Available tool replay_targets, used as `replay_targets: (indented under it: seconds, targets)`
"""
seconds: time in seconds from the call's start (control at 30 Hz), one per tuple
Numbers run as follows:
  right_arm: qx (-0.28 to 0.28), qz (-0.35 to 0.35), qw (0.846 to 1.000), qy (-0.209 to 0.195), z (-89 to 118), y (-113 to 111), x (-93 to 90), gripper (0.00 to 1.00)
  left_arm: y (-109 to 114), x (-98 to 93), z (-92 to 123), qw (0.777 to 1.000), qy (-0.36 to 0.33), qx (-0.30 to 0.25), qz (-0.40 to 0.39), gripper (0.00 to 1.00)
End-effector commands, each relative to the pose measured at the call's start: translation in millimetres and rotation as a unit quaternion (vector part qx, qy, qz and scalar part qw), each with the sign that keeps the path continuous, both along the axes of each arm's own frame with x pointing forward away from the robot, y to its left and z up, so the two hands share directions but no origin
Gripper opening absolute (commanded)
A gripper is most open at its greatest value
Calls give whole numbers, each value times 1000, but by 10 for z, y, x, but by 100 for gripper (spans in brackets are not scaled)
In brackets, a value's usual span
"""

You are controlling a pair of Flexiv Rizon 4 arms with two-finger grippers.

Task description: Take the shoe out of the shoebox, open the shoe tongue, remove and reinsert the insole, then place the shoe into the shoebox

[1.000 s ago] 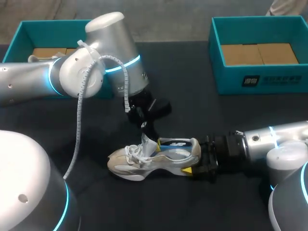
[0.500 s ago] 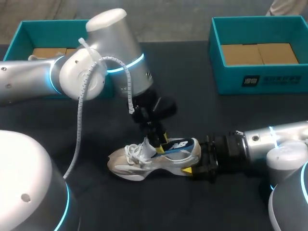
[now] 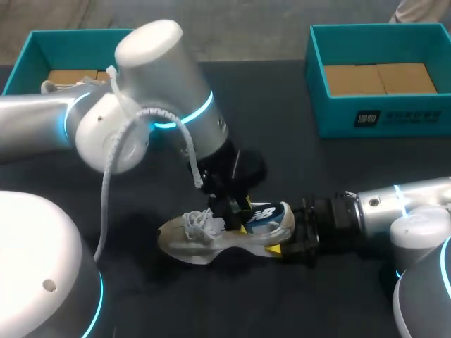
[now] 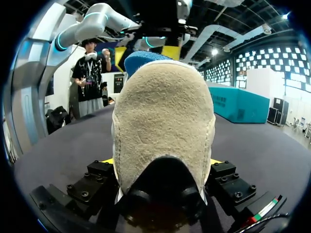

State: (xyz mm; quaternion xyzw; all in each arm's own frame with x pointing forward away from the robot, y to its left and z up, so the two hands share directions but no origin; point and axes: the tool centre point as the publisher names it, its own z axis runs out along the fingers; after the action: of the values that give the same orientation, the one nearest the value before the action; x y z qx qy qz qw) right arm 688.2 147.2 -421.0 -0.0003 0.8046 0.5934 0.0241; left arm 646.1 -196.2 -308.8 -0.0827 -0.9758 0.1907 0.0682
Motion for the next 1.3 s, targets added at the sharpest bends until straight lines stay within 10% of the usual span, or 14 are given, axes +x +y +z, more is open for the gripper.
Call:
replay_targets:
  seconds: [0.03, 0.5, 0.63, 0.7, 0.77, 0.87, 0.93, 1.3]
  targets:
    - [-2, 0, 1000, 0, -13, 11, -2, 0, -19, -80, 8, 998, -56, -2, 29, 63]
    - [-2, 0, 1000, 0, -13, 11, -2, 0, -127, -102, 12, 995, -70, -14, 65, 49]
    - [-2, 0, 1000, 0, -13, 11, -2, 0, -127, -102, 12, 995, -70, -14, 65, 95]
    - [-2, 0, 1000, 0, -13, 11, -2, 0, -127, -102, 12, 995, -70, -14, 65, 98]
    - [-2, 0, 1000, 0, -13, 11, -2, 0, -127, -102, 12, 995, -70, -14, 65, 75]
    - [-2, 0, 1000, 0, -13, 11, -2, 0, -127, -102, 12, 995, -70, -14, 65, 77]
    - [-2, 0, 1000, 0, -13, 11, -2, 0, -127, -102, 12, 995, -70, -14, 65, 44]
    - [-2, 0, 1000, 0, -13, 11, -2, 0, -144, -127, -45, 992, -98, -24, 71, 48]
